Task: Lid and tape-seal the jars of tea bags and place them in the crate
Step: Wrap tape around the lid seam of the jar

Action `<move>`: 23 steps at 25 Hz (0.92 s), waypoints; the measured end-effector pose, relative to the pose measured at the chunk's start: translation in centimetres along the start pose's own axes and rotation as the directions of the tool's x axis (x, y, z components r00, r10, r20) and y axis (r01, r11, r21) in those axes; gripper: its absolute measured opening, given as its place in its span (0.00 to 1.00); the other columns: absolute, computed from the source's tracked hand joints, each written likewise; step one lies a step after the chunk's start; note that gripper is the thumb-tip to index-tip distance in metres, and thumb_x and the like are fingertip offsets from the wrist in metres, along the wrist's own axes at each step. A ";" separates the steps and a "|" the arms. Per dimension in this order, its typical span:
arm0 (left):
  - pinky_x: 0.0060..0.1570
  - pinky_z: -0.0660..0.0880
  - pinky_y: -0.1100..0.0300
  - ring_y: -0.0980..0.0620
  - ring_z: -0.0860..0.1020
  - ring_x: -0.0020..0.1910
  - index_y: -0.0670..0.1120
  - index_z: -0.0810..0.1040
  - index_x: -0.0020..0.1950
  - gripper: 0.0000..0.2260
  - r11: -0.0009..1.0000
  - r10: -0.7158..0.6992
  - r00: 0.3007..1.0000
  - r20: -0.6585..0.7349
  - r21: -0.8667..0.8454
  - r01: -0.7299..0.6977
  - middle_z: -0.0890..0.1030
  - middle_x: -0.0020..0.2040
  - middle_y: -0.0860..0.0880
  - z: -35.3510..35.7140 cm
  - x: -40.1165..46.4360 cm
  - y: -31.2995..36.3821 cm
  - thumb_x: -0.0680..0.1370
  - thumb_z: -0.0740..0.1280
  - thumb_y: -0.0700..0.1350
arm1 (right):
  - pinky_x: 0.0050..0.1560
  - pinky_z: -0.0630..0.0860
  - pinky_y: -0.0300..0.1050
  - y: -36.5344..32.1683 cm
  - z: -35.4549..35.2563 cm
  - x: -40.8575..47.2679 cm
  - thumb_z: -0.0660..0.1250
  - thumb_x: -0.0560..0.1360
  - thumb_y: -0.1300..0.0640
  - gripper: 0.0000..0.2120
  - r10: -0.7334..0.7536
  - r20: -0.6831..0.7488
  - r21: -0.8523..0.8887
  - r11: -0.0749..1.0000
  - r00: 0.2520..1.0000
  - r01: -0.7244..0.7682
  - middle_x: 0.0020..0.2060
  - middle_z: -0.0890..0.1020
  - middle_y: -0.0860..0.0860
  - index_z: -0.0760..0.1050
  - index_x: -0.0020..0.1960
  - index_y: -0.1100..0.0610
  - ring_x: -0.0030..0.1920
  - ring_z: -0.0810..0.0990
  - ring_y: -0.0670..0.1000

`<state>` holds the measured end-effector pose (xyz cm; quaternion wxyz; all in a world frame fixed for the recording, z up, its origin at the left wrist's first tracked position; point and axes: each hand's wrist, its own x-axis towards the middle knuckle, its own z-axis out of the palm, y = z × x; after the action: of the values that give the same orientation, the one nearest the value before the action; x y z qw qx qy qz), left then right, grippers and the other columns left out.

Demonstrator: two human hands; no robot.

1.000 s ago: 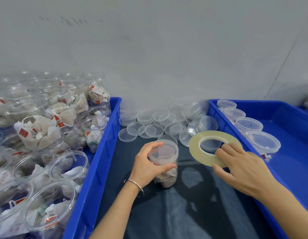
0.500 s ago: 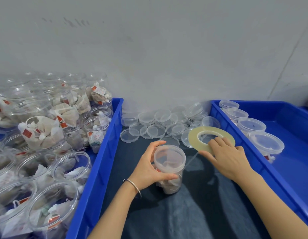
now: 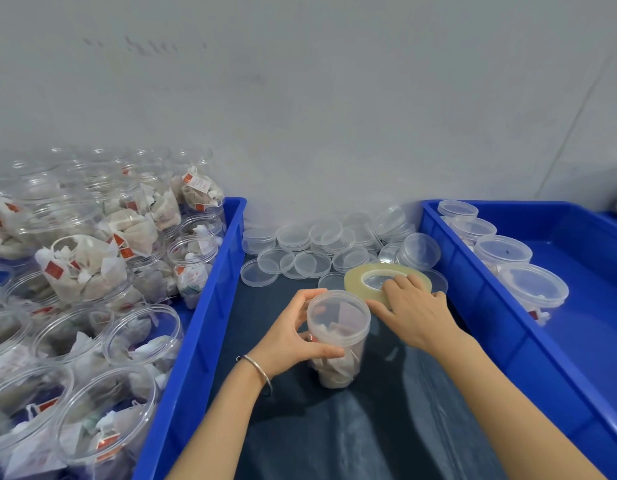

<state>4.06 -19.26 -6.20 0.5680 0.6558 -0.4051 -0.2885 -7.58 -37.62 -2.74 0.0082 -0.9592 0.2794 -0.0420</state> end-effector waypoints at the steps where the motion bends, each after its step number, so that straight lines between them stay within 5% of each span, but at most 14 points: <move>1: 0.61 0.75 0.57 0.58 0.71 0.65 0.54 0.66 0.67 0.37 0.999 -0.002 1.000 -0.017 0.033 0.002 0.68 0.65 0.50 -0.1 -0.1 0.1 0.65 0.79 0.35 | 0.55 0.69 0.57 -0.2 0.0 0.0 0.48 0.78 0.35 0.24 0.001 0.007 0.026 1.000 1.000 -0.001 0.60 0.72 0.47 0.70 0.54 0.53 0.61 0.65 0.49; 4: 0.60 0.74 0.61 0.58 0.72 0.64 0.61 0.59 0.71 0.40 1.000 0.009 0.999 -0.038 0.016 -0.009 0.69 0.63 0.50 -0.3 -0.3 -0.1 0.69 0.75 0.36 | 0.56 0.71 0.59 -0.4 -0.2 -0.4 0.50 0.79 0.38 0.20 0.016 0.019 0.087 0.996 1.000 -0.017 0.57 0.72 0.48 0.68 0.51 0.54 0.61 0.65 0.50; 9: 0.64 0.68 0.68 0.66 0.68 0.65 0.55 0.63 0.69 0.33 0.995 0.089 0.991 -0.104 0.065 -0.082 0.67 0.67 0.60 1.9 -1.0 -0.3 0.70 0.75 0.40 | 0.50 0.68 0.52 -0.7 -0.5 -1.1 0.51 0.79 0.48 0.11 -0.008 0.021 0.104 0.995 1.000 0.006 0.48 0.67 0.49 0.62 0.45 0.54 0.50 0.61 0.49; 12: 0.54 0.67 0.77 0.72 0.68 0.57 0.51 0.67 0.65 0.39 0.989 0.134 0.908 -0.396 0.103 -0.101 0.66 0.62 0.57 5.5 -0.3 0.0 0.59 0.83 0.44 | 0.51 0.69 0.53 -0.7 -0.8 -1.4 0.50 0.79 0.49 0.09 -0.059 0.049 0.039 0.998 0.997 0.057 0.48 0.65 0.49 0.61 0.45 0.54 0.52 0.62 0.50; 14: 0.55 0.71 0.71 0.67 0.72 0.55 0.49 0.72 0.62 0.36 0.986 0.164 0.839 -0.519 0.110 -0.125 0.72 0.59 0.54 6.2 0.2 -0.1 0.58 0.83 0.43 | 0.52 0.69 0.54 0.1 -1.2 -1.6 0.49 0.79 0.47 0.11 -0.089 0.055 -0.025 0.996 0.995 0.090 0.49 0.65 0.49 0.61 0.46 0.53 0.53 0.63 0.50; 17: 0.56 0.75 0.63 0.56 0.77 0.57 0.51 0.73 0.60 0.32 0.988 0.157 0.879 -0.451 0.075 -0.138 0.77 0.57 0.54 4.4 0.2 -0.5 0.59 0.83 0.41 | 0.55 0.66 0.52 2.3 -1.9 -1.9 0.47 0.79 0.40 0.16 -0.144 0.022 -0.153 0.977 0.989 0.146 0.53 0.67 0.46 0.63 0.49 0.52 0.57 0.65 0.49; 21: 0.54 0.75 0.66 0.61 0.78 0.56 0.53 0.68 0.63 0.39 0.994 0.104 0.949 -0.298 0.058 -0.091 0.77 0.58 0.56 2.2 0.0 -0.7 0.58 0.83 0.41 | 0.46 0.63 0.43 3.5 -2.2 -2.2 0.34 0.70 0.29 0.33 -0.179 -0.060 -0.240 0.958 0.982 0.160 0.51 0.69 0.40 0.68 0.51 0.49 0.53 0.67 0.43; 23: 0.54 0.76 0.65 0.61 0.78 0.56 0.52 0.70 0.62 0.37 0.995 0.090 0.958 -0.271 0.063 -0.076 0.78 0.58 0.56 1.8 0.1 -0.7 0.58 0.83 0.40 | 0.44 0.62 0.42 3.3 -1.7 -2.2 0.35 0.69 0.28 0.33 -0.154 -0.079 -0.214 0.968 0.985 0.134 0.49 0.68 0.39 0.67 0.50 0.49 0.52 0.66 0.43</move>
<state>2.75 -20.29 -7.25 0.6128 0.6864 -0.3573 -0.1601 -11.31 -39.24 -1.35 -0.1083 -0.9695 0.2121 -0.0583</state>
